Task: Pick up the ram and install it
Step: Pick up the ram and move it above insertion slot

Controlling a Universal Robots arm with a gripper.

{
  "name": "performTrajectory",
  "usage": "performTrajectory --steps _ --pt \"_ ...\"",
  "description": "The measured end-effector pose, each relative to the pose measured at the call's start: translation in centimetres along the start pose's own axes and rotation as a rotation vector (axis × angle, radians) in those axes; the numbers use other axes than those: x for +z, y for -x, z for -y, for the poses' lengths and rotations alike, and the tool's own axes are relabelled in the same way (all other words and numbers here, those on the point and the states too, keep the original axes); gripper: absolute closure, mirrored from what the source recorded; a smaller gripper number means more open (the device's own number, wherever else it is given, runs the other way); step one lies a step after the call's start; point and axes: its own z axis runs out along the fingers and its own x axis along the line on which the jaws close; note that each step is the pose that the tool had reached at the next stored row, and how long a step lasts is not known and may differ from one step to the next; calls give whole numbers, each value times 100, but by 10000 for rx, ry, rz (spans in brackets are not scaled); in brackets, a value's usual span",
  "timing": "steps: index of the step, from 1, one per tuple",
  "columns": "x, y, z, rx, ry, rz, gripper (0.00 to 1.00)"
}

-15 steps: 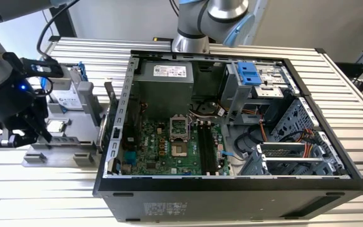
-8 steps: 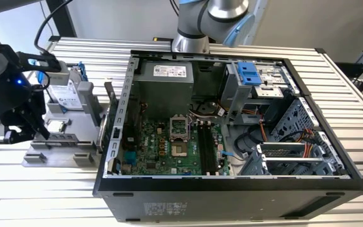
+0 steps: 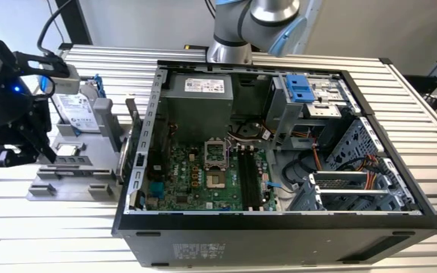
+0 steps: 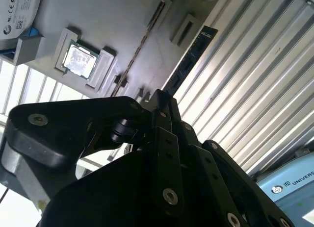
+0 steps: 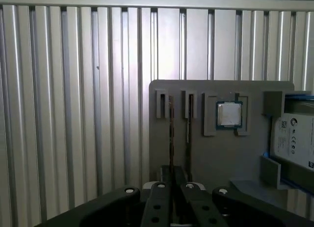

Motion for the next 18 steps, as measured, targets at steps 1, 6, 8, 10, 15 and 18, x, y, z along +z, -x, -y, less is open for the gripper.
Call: performTrajectory --steps 1,6,8,10,15,18 --pt "-18 1 0 1 1 -1 100" --pt "-91 6 2 1 1 -1 100" --pt "-114 7 2 1 1 -1 100" --pt "-136 8 2 1 1 -1 100" --pt "-191 11 3 -1 1 -1 100" --pt "-223 14 1 2 0 -1 100"
